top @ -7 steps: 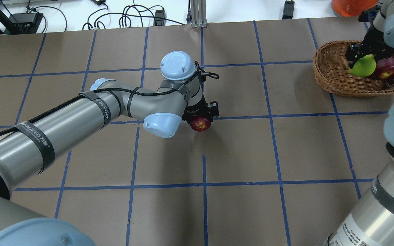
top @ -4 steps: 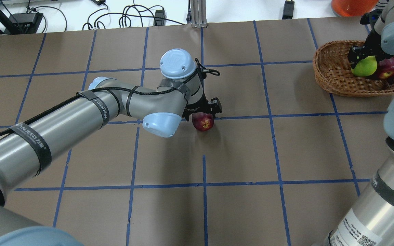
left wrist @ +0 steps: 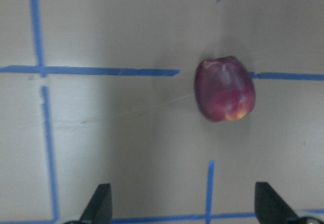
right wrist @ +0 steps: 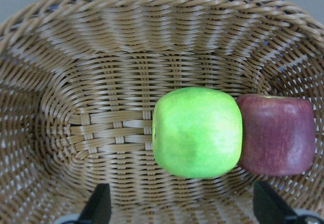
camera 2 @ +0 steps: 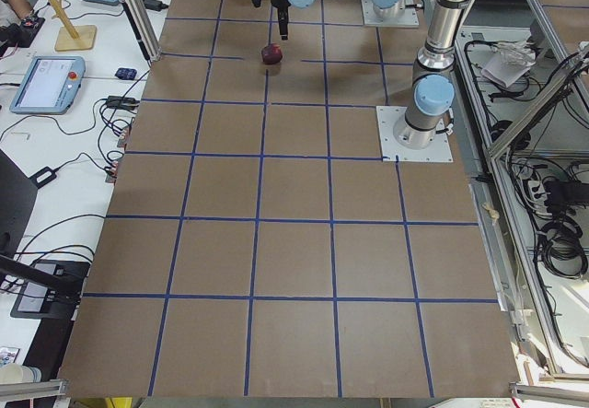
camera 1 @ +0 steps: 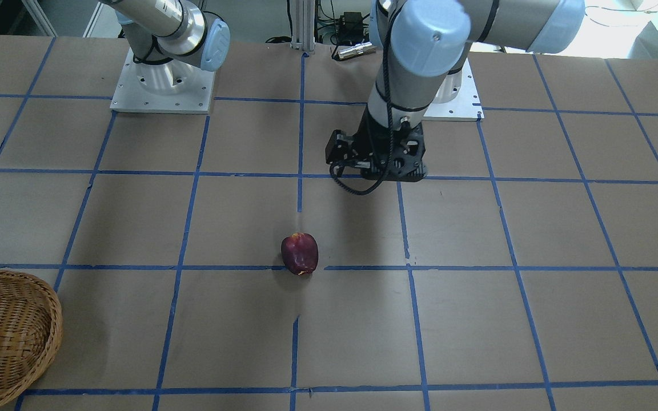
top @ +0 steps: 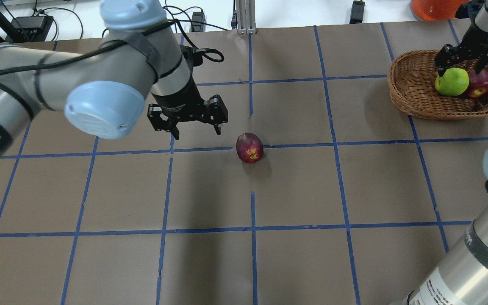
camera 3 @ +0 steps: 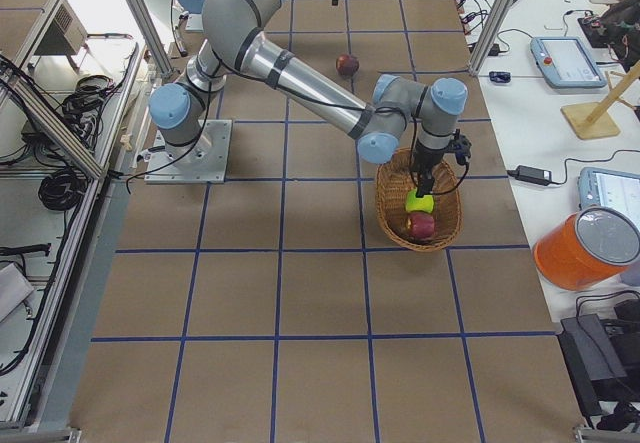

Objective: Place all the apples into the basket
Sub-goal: 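Release the red apple at center with the left gripper and lift away, then reach the right gripper to the red apple at center and grasp it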

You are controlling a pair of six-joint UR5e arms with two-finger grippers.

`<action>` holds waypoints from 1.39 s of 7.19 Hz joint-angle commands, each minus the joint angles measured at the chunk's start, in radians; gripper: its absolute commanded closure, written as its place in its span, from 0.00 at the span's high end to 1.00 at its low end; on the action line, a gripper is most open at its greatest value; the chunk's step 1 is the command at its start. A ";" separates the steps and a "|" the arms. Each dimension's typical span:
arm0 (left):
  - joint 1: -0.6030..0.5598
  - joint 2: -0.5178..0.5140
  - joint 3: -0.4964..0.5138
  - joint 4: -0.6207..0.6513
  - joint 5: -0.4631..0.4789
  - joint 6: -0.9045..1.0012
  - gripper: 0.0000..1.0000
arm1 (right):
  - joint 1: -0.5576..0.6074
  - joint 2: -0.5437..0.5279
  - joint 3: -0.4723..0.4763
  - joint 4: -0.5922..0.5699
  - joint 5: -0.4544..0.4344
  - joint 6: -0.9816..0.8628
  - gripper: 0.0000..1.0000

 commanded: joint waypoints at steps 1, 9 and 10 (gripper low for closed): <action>0.117 0.088 0.081 -0.205 0.063 0.182 0.99 | 0.127 -0.106 0.007 0.168 0.057 0.062 1.00; 0.125 0.021 0.178 -0.140 0.123 0.213 1.00 | 0.679 -0.092 0.214 0.000 0.305 0.476 1.00; 0.123 0.024 0.175 -0.140 0.123 0.213 1.00 | 0.700 -0.066 0.226 -0.007 0.298 0.475 1.00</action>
